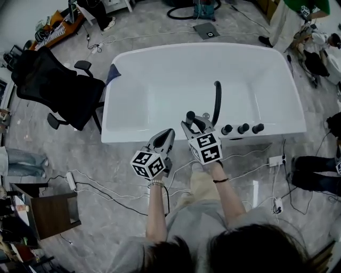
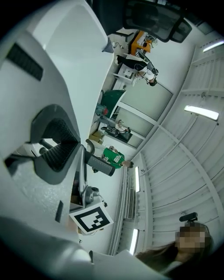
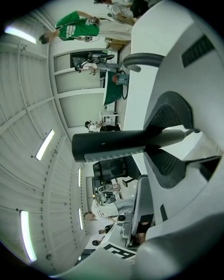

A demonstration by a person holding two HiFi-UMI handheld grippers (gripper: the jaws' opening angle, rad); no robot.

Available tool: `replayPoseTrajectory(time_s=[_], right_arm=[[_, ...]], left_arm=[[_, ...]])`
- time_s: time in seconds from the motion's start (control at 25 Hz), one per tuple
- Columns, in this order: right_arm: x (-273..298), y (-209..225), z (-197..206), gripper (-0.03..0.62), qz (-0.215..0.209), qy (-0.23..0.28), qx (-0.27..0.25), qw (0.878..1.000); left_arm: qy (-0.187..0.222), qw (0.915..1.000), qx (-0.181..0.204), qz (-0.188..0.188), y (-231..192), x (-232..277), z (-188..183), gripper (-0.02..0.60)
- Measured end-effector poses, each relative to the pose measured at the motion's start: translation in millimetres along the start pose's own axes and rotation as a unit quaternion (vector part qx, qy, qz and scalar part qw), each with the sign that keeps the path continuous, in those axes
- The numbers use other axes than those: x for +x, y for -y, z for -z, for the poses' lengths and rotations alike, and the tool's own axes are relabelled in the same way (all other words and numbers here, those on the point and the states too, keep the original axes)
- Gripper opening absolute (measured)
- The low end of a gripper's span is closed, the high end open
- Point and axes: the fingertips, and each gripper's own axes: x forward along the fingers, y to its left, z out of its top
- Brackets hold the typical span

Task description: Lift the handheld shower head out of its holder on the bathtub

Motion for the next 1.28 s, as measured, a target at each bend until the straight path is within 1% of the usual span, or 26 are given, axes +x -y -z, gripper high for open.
replayPoseTrajectory(time_s=[0.32,0.6,0.96,1.28], right_arm=[[-28.3,-18.5,-22.0,0.133,-0.002,0.031,-0.004,1.000],[-47.3,-46.0,-45.2,0.133,-0.011,0.060,-0.011,0.998],[-75.4,-73.7,-59.7,0.133,-0.012,0.084,-0.014,0.996],[-100.5,-94.0,-72.8,0.133,-0.013,0.111,-0.012,0.994]], left_arm=[[0.025,0.9995,0.021,-0.003,20.2,-29.5,-15.2,0.005],[0.041,0.9985,0.033,-0.015,29.2,-62.1,-24.3,0.005],[0.061,0.9965,0.053,-0.021,48.3,-99.7,-37.4,0.005],[0.076,0.9945,0.067,-0.025,63.7,-126.3,-41.4,0.005]])
